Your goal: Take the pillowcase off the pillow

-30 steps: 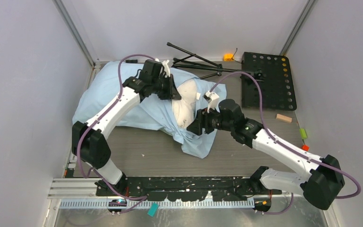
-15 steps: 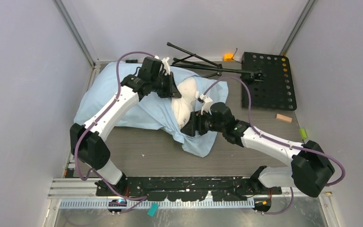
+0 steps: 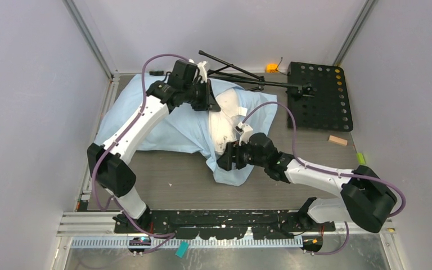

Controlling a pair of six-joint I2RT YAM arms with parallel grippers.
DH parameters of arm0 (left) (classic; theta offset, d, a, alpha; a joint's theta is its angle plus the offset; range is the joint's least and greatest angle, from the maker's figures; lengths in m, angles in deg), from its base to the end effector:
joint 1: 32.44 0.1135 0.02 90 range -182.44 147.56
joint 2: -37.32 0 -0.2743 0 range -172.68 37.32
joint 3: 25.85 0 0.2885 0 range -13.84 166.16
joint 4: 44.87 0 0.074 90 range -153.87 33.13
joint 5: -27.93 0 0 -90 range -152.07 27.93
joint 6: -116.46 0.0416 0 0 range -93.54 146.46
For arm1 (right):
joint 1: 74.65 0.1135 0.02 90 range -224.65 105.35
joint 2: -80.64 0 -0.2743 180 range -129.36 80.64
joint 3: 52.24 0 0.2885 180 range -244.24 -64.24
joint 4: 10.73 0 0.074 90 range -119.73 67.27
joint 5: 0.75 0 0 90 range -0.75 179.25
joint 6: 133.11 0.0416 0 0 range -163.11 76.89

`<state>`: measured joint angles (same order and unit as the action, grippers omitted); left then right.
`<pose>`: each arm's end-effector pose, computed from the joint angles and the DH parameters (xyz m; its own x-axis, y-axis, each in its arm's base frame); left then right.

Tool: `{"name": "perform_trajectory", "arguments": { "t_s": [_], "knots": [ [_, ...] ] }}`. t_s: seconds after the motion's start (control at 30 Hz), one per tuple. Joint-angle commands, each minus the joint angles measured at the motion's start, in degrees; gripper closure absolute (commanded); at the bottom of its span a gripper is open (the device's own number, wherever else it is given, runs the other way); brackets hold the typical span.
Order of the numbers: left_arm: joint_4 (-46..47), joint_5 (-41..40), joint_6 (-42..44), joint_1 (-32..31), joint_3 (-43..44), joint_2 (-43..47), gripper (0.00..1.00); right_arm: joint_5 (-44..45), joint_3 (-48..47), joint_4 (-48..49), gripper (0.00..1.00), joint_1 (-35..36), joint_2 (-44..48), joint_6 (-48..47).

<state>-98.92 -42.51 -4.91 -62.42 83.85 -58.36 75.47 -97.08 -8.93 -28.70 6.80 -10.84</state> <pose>0.3514 -0.2188 0.3835 -0.8364 -0.0838 -0.5417 0.3016 0.7548 -0.5825 0.1999 0.2209 0.1848 -0.7201 0.0015 -0.6939 -0.5451 0.6176 0.5669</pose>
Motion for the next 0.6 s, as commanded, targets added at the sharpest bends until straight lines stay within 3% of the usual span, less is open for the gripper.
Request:
{"name": "perform_trajectory", "arguments": {
  "t_s": [0.0,0.33,0.57],
  "knots": [
    [7.9,4.3,-0.4,0.4,6.2,4.1,1.00,1.8,-0.2,-6.0,0.25,0.9,5.1,0.1],
    [3.4,-0.8,5.4,0.4,-7.2,15.3,1.00,16.4,-8.1,-26.0,0.24,0.8,19.8,-4.2],
    [1.5,1.7,5.9,0.4,-10.4,19.6,1.00,27.1,-14.0,-31.0,0.19,-0.3,18.9,-5.8]
  ]
}}
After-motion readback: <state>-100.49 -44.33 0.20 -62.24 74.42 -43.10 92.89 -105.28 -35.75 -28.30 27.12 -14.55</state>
